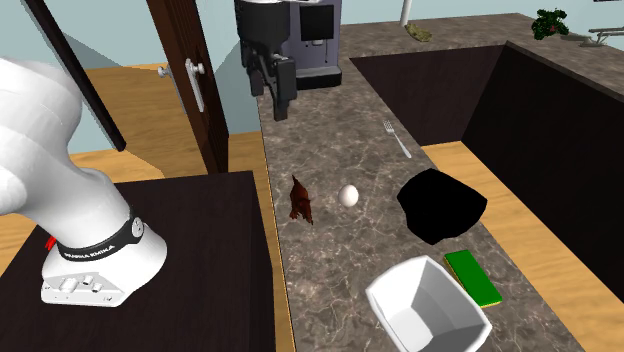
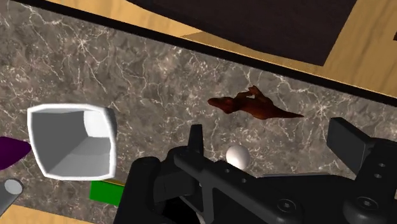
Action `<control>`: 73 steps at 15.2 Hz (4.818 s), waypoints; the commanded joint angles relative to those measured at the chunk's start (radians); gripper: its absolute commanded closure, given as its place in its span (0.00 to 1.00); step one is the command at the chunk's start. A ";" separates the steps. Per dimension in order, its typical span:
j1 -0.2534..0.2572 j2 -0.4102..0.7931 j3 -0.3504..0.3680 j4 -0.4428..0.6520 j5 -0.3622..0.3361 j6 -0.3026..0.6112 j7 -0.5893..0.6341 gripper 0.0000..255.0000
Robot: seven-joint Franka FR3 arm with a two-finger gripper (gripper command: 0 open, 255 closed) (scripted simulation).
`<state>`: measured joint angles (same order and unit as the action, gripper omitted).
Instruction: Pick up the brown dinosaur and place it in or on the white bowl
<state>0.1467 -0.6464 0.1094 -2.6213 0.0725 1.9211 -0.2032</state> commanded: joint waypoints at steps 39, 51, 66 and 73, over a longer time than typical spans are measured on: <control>0.335 1.178 -0.182 0.093 -0.735 1.149 0.065 0.00; 0.334 1.178 -0.182 0.093 -0.735 1.149 0.065 1.00; 0.145 0.909 0.037 -0.008 -0.560 0.964 -0.109 1.00; 0.089 0.785 0.123 -0.037 -0.416 0.876 -0.225 1.00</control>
<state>0.2422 0.1632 0.2182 -2.6514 -0.3713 2.8132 -0.4085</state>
